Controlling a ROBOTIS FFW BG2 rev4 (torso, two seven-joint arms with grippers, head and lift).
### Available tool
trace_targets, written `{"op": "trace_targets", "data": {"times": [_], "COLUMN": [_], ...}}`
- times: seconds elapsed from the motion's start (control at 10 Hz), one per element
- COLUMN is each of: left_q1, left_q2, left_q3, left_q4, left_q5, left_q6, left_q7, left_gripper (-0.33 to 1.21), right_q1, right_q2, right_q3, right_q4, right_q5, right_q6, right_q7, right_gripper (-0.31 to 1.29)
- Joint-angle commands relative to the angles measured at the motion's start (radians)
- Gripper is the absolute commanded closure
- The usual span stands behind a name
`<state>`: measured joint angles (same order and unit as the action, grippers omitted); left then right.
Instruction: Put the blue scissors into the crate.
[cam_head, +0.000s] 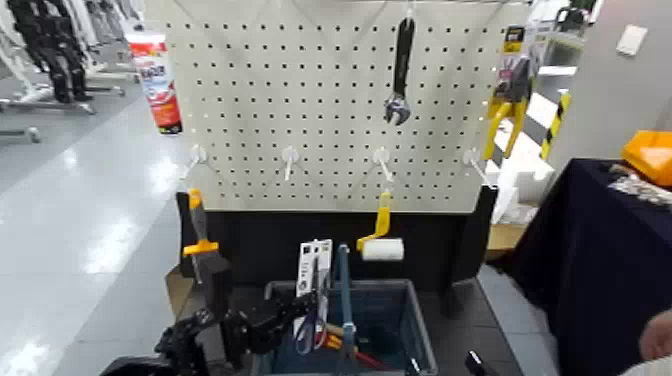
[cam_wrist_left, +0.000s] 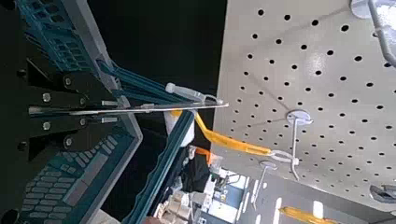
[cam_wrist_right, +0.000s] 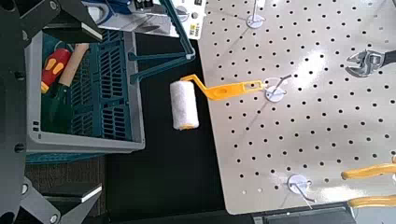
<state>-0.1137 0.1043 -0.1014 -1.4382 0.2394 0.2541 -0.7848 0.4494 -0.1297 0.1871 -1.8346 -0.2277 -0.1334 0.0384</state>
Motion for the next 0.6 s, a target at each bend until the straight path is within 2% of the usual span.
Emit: {"op": "trace_targets", "data": {"times": [0.1,0.2,0.3,0.6], "left_q1": [-0.001,0.000,0.000,0.002], "left_q2": [0.000,0.000,0.000,0.000], "left_q3": [0.000,0.000,0.003,0.006], "left_q4": [-0.004,-0.008,-0.015,-0.024], "left_q5": [-0.005,-0.005,-0.005,-0.003], "left_q6": [0.013,0.011,0.007,-0.004], "left_q7": [-0.007,-0.007,-0.007,-0.005], "left_gripper": [0.14,-0.08,-0.03,-0.03], "right_q1": [0.000,0.002,0.002,0.002], "right_q2": [-0.001,-0.001,-0.001,-0.002], "right_q3": [0.000,0.000,0.000,0.000], "right_q4": [0.000,0.000,0.000,0.000], "right_q5": [-0.001,-0.001,-0.002,-0.002], "right_q6": [0.000,0.000,-0.002,-0.002], "right_q7": [0.000,0.000,0.000,0.000], "right_gripper": [0.18,0.18,0.18,0.18]}}
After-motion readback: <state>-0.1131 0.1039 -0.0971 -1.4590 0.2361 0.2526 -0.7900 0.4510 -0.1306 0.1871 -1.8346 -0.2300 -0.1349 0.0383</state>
